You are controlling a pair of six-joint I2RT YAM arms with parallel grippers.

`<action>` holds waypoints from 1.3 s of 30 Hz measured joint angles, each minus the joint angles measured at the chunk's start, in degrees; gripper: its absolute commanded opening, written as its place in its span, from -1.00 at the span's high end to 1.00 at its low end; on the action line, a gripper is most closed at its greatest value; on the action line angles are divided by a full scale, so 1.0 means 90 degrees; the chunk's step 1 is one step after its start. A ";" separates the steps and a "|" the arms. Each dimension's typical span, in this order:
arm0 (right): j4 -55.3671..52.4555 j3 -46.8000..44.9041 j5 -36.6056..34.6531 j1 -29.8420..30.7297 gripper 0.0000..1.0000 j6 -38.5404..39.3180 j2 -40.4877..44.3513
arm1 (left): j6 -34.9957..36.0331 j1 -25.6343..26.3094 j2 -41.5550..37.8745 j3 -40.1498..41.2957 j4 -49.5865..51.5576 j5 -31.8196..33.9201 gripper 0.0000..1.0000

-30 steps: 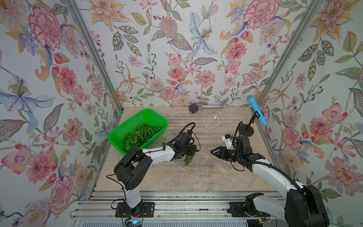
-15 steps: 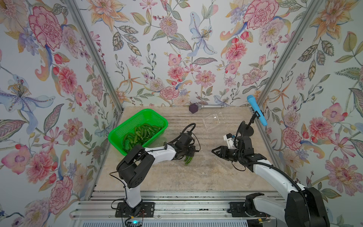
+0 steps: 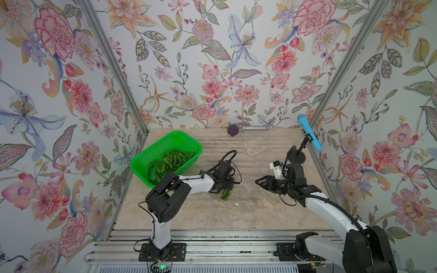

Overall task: Take small green peppers out of containers
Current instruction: Pick up the green pepper from the packing box, then place the green pepper in the basket.

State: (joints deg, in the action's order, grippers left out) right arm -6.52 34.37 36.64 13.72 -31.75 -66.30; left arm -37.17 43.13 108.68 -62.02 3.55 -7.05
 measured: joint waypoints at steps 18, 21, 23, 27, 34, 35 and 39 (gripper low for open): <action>-0.0005 0.0002 0.0073 0.0002 0.02 -0.0002 0.0022 | -0.0034 0.0000 -0.0495 0.0066 0.0172 -0.0119 0.82; -0.0024 0.0024 0.0117 0.0015 0.01 -0.0002 0.0019 | -0.0015 0.0000 -0.0789 0.0068 0.0165 -0.0301 0.82; -0.0061 0.0100 0.0126 0.0058 0.01 -0.0005 -0.0017 | -0.0007 0.0000 -0.0971 0.0068 0.0151 -0.0389 0.81; -0.0078 0.0304 0.0117 0.0236 0.02 -0.0007 -0.0107 | 0.0061 -0.0019 -0.1316 0.0068 0.0153 -0.0537 0.80; -0.0102 0.0699 -0.0053 0.0670 -0.01 -0.0034 -0.0279 | 0.0296 -0.0680 -0.2001 0.0073 0.0209 -0.0896 0.76; -0.0104 0.0784 -0.0107 0.0753 -0.01 -0.0053 -0.0325 | 0.0330 -0.0884 -0.2108 0.0073 0.0238 -0.0952 0.74; -0.0107 0.1224 -0.0374 0.1124 -0.01 -0.0104 -0.0644 | 0.0576 -0.2059 -0.2472 -0.0097 0.0607 -0.0962 0.72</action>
State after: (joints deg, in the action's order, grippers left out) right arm -7.49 45.39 33.28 23.83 -32.69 -72.10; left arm -31.99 24.60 86.43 -62.89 9.02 -15.70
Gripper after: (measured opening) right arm 0.504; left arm 0.209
